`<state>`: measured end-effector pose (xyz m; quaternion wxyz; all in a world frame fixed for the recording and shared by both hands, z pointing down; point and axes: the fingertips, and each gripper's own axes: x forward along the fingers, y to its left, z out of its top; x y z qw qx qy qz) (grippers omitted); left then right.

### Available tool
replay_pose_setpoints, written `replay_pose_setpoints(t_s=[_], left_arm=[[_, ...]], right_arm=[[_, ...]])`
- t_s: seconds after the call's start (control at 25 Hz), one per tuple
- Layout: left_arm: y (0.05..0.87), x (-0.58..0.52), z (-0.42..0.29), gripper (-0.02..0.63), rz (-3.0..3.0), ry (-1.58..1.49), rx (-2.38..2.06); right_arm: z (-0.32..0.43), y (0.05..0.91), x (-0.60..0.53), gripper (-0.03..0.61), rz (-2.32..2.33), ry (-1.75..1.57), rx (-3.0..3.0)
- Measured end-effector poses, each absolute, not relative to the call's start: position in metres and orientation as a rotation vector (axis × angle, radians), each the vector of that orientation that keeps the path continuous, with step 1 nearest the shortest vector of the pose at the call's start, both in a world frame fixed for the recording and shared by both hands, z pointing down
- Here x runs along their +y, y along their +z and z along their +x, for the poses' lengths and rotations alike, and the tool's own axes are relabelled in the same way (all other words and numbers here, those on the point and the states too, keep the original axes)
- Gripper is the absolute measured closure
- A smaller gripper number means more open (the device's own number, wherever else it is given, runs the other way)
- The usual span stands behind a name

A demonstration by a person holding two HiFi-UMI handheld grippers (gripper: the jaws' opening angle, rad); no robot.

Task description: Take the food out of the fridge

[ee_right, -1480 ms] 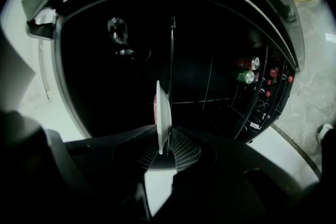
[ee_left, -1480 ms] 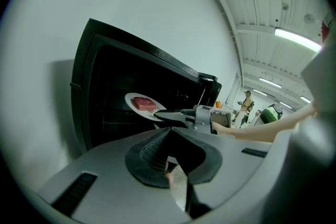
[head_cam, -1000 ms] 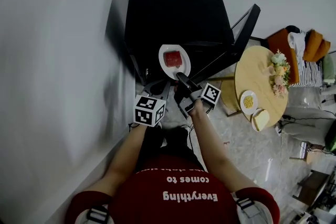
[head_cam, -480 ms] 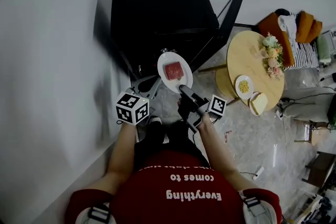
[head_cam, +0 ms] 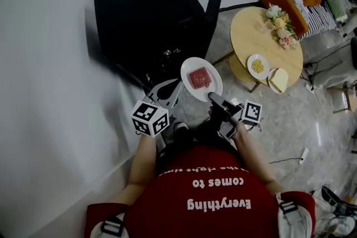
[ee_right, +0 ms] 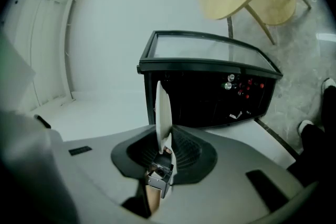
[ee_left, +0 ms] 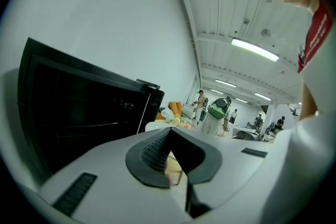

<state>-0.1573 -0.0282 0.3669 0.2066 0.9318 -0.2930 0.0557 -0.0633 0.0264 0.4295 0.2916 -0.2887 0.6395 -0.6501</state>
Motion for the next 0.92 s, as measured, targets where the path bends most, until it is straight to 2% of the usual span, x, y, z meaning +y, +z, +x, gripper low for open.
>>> replay_pose_setpoints(t_s=[0.36, 0.92], left_arm=[[0.358, -0.011, -0.125, 0.611, 2.696, 0.213, -0.697], [0.372, -0.025, -0.131, 0.611, 2.686, 0.232, -0.721]], right_arm=[[-0.049, 0.416, 0.041, 0.512, -0.818, -1.657, 1.645], [-0.054, 0.415, 0.042, 0.512, -0.796, -1.658, 1.67]])
